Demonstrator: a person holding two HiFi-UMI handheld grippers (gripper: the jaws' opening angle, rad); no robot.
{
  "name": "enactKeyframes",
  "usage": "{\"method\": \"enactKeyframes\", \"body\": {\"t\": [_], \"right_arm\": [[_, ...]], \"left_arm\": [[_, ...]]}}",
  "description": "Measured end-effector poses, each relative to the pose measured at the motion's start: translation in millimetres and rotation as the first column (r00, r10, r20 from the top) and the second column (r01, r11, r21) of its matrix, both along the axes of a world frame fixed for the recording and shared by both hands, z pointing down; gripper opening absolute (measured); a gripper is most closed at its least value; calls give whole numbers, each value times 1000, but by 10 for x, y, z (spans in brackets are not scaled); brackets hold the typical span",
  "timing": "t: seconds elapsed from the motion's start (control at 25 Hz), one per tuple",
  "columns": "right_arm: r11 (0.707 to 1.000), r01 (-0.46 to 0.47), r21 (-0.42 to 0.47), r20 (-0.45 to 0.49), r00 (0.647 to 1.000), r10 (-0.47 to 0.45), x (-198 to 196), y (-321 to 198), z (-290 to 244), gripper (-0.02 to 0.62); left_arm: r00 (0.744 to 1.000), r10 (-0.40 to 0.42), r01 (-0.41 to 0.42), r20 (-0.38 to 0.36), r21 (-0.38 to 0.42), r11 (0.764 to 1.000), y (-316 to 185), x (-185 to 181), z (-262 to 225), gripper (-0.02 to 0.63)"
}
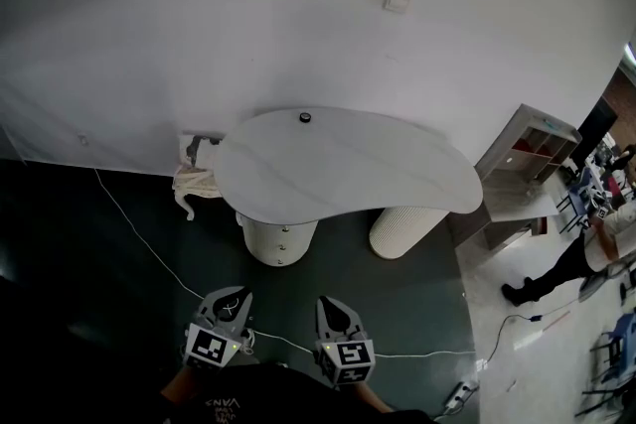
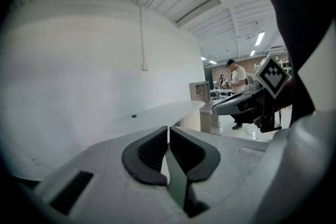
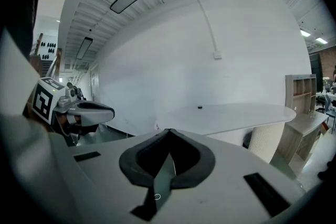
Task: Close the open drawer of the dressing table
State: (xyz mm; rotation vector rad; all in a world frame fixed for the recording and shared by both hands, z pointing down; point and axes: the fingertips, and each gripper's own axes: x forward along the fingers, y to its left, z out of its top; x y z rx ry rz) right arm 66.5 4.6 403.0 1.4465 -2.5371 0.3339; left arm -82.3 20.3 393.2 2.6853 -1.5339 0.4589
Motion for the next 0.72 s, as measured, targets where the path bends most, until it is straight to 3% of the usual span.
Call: {"method": "enactKeyframes", "body": {"t": [0.72], "right_arm": [[1000, 31, -8, 23, 999, -30, 43, 76, 57, 3]], "left_arm": [[999, -44, 44, 2, 4, 999, 135, 67, 3, 28]]}}
